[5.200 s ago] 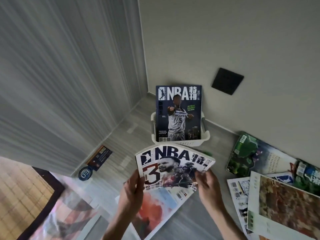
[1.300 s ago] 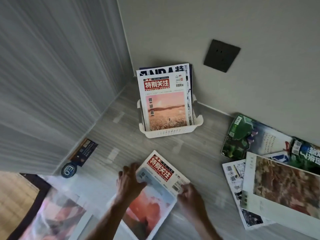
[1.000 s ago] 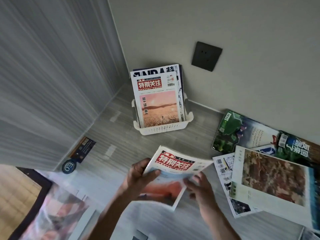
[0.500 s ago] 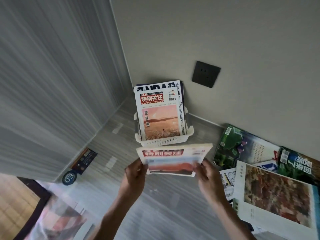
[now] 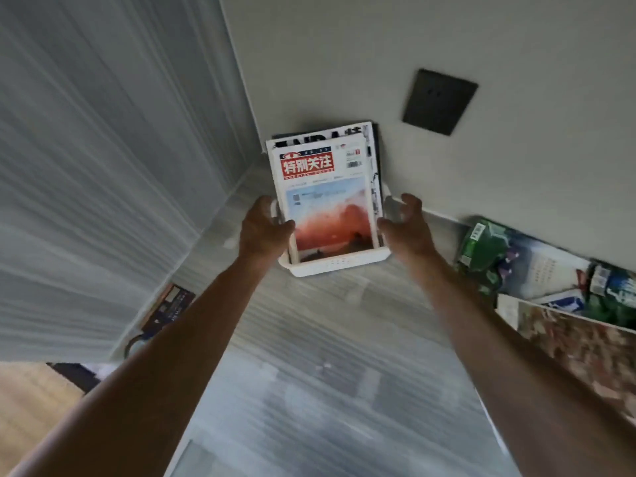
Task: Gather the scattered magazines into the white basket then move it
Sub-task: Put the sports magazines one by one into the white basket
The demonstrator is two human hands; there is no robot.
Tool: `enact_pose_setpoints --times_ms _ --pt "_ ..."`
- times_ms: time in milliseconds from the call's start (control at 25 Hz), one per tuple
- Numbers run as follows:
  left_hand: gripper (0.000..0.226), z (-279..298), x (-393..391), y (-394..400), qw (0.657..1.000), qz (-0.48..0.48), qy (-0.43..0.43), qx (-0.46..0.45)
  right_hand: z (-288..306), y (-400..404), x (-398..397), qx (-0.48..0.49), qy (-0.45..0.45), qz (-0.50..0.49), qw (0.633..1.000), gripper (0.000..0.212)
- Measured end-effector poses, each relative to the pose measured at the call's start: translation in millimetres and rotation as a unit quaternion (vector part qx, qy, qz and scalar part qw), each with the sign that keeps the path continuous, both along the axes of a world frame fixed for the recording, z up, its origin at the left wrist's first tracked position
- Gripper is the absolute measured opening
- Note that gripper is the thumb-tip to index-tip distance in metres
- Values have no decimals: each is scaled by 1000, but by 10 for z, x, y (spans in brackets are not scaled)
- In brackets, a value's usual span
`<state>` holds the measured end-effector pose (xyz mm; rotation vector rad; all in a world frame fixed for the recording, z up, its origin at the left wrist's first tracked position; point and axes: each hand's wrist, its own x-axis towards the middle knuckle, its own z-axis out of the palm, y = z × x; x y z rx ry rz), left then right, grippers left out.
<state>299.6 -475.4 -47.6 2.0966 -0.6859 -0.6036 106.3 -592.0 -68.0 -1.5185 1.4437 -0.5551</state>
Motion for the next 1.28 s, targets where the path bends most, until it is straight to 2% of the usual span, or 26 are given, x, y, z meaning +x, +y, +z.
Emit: enact_pose_setpoints --times_ms 40,120,200,280,320,400,480,640,760,880,960,1040,1160,1200,1280 --pt "41 -75 -176 107 998 -4 -25 -51 -120 194 -243 -9 -1 -8 1000 54" --pt "37 -212 -610 405 990 -38 -11 -133 -376 637 -799 -16 16 -22 999 49" --pt "34 -423 -1156 629 988 -98 21 -114 -621 954 -1526 -60 117 -55 990 53" --pt "33 -626 -1700 805 985 -148 58 -72 -813 1098 -2249 -86 281 -65 954 72" --pt "33 -682 -1945 855 981 -171 73 -59 -882 1123 -2528 -60 343 -60 936 86" --pt "35 -752 -2323 871 972 -209 96 -45 -999 1165 -2861 7 397 -27 917 107" --pt "35 -807 -2513 832 967 -235 95 -33 -1040 1297 -2901 12 415 32 909 114" --pt "36 -870 -2724 792 966 -248 65 46 -1040 2056 -2637 -31 385 128 913 119" --pt "49 -941 -2745 883 947 -258 3 190 -1069 2560 -2389 -8 341 233 911 125" --pt "71 -1065 -2737 1047 907 -300 -119 270 -1031 2543 -2598 -39 285 285 914 104" --pt "63 -1085 -2709 1039 910 -282 -135 271 -985 2441 -2898 -47 233 289 927 80" --pt "41 -1055 -2697 943 909 -289 -103 284 -973 2410 -3164 -49 213 289 932 65" --pt "29 -910 -2815 841 899 -363 45 240 -949 2487 -3289 -16 197 307 931 58" --pt "31 -829 -2860 808 894 -381 94 215 -933 2491 -3293 -2 181 291 939 59" --pt "58 -639 -2881 727 885 -401 175 160 -748 2430 -3241 2 121 263 957 61"
